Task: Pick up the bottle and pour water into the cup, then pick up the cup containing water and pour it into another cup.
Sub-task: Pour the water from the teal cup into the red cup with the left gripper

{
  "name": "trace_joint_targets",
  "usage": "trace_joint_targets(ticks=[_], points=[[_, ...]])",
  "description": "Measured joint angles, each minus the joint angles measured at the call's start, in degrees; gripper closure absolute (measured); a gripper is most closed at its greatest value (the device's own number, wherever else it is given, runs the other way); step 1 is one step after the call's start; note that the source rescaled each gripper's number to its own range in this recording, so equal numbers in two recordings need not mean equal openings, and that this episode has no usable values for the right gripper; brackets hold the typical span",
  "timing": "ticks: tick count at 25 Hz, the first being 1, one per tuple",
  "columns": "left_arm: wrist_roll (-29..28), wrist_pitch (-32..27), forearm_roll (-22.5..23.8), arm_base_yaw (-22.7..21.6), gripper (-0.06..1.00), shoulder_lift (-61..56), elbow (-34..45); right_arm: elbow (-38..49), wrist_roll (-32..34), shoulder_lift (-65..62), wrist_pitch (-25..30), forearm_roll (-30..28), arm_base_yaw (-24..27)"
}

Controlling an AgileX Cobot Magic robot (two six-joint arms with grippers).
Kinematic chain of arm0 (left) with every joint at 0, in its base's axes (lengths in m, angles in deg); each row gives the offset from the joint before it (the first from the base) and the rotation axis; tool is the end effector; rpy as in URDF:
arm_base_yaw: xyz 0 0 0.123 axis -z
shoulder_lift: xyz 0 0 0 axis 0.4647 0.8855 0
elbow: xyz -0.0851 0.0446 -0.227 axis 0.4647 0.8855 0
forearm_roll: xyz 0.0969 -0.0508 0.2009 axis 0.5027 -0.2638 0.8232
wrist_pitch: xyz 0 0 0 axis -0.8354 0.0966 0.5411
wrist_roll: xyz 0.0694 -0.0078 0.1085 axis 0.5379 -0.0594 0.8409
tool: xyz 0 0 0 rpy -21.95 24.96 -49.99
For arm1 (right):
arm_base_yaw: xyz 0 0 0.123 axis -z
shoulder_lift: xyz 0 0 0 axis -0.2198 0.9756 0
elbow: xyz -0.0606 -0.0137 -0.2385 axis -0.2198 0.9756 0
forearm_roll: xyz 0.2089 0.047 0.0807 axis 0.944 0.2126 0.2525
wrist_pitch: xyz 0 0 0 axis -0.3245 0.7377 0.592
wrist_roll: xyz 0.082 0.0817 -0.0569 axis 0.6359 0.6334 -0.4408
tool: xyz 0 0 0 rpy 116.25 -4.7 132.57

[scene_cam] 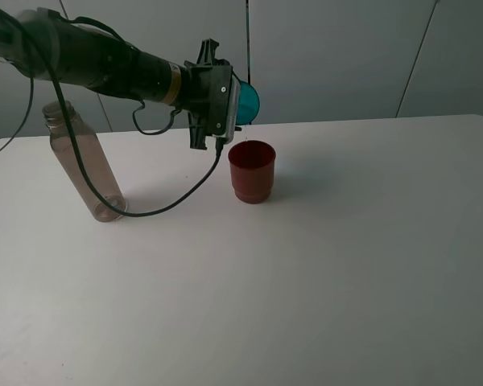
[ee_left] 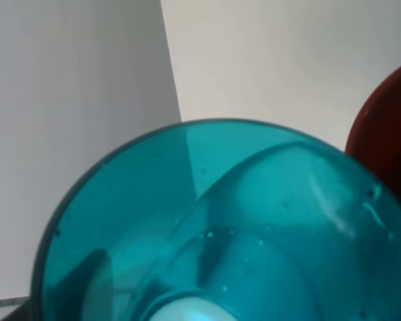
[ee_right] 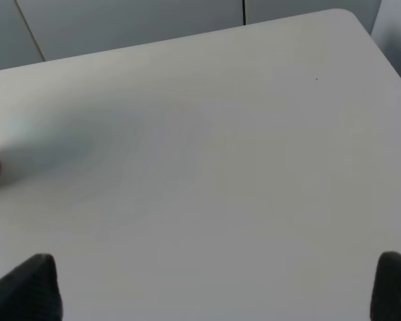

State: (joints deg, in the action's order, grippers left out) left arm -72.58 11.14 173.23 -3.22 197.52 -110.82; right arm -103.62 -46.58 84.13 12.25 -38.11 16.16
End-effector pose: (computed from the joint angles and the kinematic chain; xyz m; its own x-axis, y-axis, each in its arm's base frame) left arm 0.4012 -0.2371 0.1431 0.5709 0.7407 -0.3542 0.6344 -0.1242 0.7629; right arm 0.0434 -0.0035 0.2443 -0.4801 0.1551 -0.8634 0.1271 0.9862 0.1064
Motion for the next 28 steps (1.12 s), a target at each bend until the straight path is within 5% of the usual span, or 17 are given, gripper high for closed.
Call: trace_joint_targets(ticks=[28], points=[[12.94, -2.36, -0.1, 0.0, 0.8, 0.0, 0.0, 0.0, 0.0, 0.0, 0.0, 0.0, 0.0]])
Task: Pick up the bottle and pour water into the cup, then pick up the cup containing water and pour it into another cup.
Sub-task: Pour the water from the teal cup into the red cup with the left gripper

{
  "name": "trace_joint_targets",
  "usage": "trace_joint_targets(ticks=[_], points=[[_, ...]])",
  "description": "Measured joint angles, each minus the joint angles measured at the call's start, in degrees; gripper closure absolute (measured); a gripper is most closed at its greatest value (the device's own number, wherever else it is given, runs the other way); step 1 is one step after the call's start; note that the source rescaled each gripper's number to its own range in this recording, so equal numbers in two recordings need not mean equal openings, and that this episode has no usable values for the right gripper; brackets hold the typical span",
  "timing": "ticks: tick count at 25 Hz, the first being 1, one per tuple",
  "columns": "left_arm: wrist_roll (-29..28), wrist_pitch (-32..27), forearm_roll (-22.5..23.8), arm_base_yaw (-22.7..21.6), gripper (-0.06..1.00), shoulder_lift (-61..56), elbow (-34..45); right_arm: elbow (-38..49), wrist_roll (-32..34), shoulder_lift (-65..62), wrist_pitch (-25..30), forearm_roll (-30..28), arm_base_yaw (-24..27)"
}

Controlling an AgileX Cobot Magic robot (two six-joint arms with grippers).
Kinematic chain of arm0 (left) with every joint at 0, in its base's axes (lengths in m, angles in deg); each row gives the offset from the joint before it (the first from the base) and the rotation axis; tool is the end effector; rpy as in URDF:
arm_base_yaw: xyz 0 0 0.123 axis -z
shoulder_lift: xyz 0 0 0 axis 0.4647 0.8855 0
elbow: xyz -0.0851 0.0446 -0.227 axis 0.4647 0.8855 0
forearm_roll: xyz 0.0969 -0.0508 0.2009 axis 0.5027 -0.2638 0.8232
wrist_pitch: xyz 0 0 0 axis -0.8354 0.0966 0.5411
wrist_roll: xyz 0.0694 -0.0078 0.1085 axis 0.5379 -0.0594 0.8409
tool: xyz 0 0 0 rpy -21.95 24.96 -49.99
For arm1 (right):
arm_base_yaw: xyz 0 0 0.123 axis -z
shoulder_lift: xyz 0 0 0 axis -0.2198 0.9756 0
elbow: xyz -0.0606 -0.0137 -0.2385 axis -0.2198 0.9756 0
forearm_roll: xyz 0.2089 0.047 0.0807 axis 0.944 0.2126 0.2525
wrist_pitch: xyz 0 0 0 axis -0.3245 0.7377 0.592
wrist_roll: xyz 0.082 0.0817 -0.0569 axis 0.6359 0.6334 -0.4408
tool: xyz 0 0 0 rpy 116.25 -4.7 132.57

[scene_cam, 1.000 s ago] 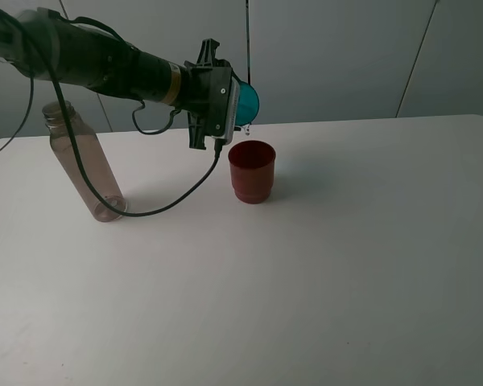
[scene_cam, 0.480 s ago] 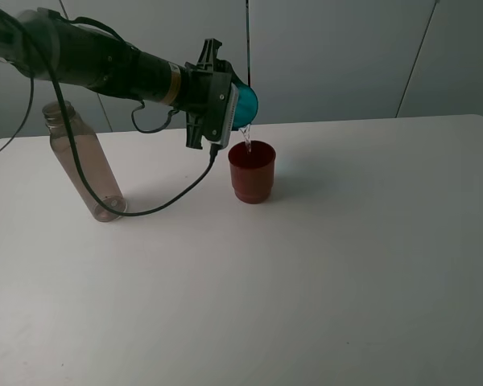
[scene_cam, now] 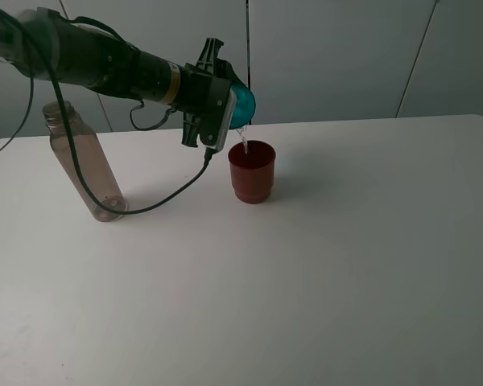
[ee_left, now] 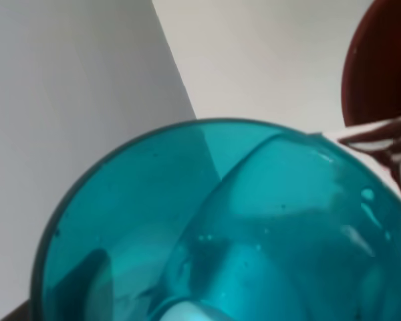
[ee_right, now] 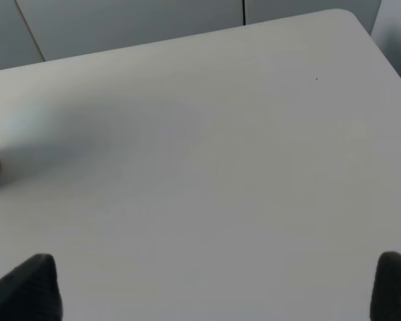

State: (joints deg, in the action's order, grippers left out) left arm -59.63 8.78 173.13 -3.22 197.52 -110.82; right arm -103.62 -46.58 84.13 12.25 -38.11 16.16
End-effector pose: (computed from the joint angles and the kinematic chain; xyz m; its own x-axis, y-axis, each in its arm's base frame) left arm 0.4052 -0.2336 0.1429 0.6759 0.7208 -0.1535 0.4880 -0.2817 0.8262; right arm 0.0434 -0.0035 0.2443 -0.4801 0.1551 -0.8634 0.1271 0.9862 0.1064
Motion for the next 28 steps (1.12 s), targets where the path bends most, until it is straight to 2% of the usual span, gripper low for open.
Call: trace_joint_targets(ticks=[11, 17, 28], points=[[6.02, -0.06, -0.11, 0.46, 0.8, 0.71, 0.0, 0.0, 0.0, 0.0, 0.0, 0.0, 0.0], [6.84, -0.41, -0.21, 1.15, 0.8, 0.71, 0.0, 0.0, 0.0, 0.0, 0.0, 0.0, 0.0], [8.16, -4.98, -0.21, 2.69, 0.8, 0.71, 0.0, 0.0, 0.0, 0.0, 0.0, 0.0, 0.0]])
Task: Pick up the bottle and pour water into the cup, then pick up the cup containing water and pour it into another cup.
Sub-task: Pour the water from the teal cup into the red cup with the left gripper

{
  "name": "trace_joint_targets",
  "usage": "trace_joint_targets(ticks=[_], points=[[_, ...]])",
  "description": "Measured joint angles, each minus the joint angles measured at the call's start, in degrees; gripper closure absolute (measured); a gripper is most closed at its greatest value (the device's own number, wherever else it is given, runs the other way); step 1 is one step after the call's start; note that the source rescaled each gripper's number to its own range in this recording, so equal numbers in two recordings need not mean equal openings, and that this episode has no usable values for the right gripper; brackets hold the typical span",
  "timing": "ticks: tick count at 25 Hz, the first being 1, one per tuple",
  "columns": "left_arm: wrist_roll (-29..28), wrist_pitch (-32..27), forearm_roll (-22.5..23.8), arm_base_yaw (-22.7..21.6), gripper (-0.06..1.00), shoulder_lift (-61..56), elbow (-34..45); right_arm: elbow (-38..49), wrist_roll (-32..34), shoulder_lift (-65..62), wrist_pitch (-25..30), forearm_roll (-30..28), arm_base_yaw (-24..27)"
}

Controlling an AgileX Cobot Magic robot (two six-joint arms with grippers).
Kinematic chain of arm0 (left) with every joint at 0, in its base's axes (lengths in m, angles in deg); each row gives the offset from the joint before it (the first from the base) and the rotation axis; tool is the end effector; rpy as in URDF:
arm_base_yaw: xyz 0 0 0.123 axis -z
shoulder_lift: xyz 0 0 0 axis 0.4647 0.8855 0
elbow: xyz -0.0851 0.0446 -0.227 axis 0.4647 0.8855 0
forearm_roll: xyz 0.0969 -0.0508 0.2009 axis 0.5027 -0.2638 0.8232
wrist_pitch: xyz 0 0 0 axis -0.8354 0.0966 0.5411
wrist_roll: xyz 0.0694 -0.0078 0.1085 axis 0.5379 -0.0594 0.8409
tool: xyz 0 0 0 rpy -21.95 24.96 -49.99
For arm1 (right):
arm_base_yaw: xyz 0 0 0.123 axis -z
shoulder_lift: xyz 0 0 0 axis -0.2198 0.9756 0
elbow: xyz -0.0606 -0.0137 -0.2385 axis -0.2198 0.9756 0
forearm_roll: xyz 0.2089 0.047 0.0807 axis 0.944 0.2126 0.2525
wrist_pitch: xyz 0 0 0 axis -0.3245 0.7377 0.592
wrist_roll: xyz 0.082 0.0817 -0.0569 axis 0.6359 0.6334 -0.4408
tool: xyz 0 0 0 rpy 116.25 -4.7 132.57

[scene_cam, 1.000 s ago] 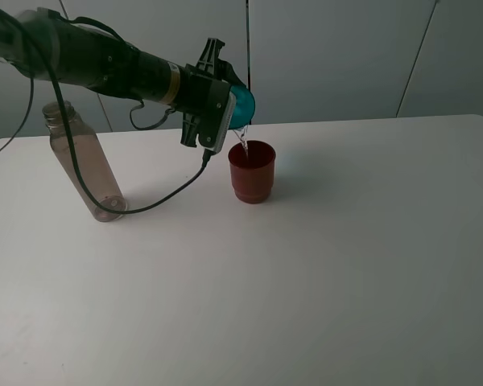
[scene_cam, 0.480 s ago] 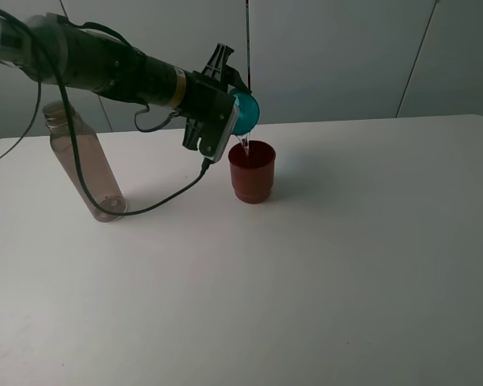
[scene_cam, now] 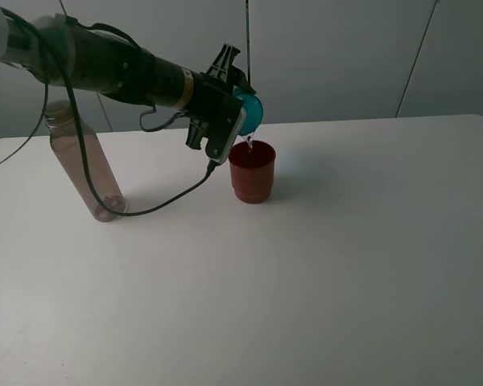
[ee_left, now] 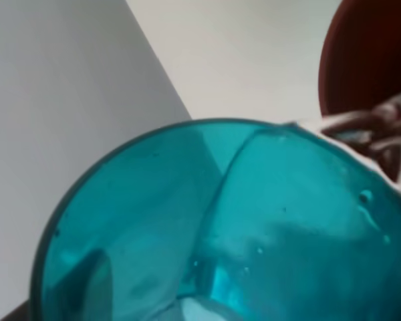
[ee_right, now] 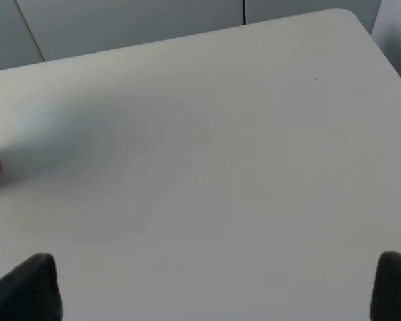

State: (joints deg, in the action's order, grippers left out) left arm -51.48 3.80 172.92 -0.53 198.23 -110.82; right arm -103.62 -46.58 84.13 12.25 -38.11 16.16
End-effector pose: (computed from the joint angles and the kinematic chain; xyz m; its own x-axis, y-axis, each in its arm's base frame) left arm 0.4024 -0.2450 0.1371 0.7196 0.6943 0.0054 0.3801 -0.4004 0.8338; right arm 0.0434 -0.0035 0.2443 -0.4801 0.1551 -0.8634 0.1271 0.9862 0.1064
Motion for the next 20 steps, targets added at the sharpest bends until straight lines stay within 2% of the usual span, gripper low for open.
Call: trace_joint_targets(ticks=[10, 20], points=[[4.31, -0.97, 0.0, 1.6, 0.8, 0.0, 0.0, 0.0, 0.0, 0.0, 0.0, 0.0, 0.0], [6.12, -3.54, -0.12, 2.2, 0.8, 0.0, 0.0, 0.0, 0.0, 0.0, 0.0, 0.0, 0.0]])
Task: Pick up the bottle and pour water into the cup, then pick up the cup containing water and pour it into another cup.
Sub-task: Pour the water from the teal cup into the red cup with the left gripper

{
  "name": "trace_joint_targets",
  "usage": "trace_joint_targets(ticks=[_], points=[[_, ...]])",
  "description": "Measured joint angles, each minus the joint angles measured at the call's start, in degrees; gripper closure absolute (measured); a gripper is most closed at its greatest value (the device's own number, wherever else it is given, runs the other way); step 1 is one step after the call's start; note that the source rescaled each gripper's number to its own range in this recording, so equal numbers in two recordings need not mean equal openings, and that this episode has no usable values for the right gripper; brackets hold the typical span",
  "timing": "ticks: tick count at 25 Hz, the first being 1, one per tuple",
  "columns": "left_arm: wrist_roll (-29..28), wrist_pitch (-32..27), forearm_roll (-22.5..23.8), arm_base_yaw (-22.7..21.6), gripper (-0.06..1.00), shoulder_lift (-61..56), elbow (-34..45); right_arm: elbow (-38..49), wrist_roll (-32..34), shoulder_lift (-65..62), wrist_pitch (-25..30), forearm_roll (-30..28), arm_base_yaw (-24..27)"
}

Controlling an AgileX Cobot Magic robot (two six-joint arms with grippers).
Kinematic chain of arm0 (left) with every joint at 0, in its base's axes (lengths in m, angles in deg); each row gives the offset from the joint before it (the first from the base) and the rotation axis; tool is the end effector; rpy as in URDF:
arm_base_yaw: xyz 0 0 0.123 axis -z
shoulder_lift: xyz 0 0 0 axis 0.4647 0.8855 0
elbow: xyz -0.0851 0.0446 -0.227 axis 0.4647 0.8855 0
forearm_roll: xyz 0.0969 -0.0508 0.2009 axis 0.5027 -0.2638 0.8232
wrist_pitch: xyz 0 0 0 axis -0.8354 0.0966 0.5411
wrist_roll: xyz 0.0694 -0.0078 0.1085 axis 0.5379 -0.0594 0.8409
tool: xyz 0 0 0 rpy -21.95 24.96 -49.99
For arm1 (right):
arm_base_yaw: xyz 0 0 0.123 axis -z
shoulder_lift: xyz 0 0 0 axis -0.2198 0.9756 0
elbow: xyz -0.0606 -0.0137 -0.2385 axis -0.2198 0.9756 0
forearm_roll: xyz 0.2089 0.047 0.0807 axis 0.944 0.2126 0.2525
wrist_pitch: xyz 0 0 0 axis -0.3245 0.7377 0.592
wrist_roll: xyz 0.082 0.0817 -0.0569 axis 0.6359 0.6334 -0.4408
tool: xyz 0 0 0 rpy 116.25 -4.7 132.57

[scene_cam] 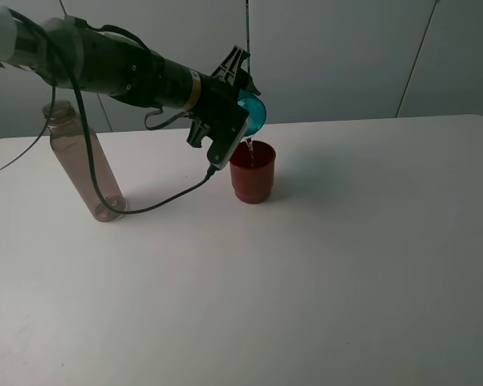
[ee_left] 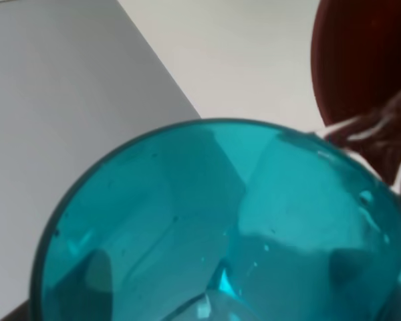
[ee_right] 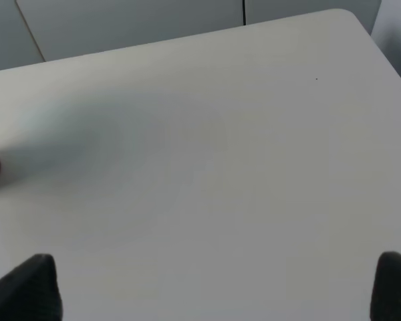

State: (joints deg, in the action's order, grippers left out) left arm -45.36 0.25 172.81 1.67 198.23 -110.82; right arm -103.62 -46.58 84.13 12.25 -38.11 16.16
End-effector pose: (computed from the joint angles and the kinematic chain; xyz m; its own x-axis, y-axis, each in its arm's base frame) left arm 0.3985 -0.2548 0.1373 0.7440 0.6560 0.1267 0.2878 -0.4859 0.8253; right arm 0.0434 -0.0035 0.2443 -0.4801 0.1551 -0.8634 0.1271 0.9862 0.1064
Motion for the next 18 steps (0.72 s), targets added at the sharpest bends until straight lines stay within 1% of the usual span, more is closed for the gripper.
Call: trace_joint_targets(ticks=[7, 18], points=[[2.39, -0.18, -0.08, 0.0, 0.8, 0.0, 0.0, 0.0, 0.0, 0.0, 0.0, 0.0, 0.0], [3.96, -0.18, -0.08, 0.0, 0.8, 0.0, 0.0, 0.0, 0.0, 0.0, 0.0, 0.0, 0.0]])
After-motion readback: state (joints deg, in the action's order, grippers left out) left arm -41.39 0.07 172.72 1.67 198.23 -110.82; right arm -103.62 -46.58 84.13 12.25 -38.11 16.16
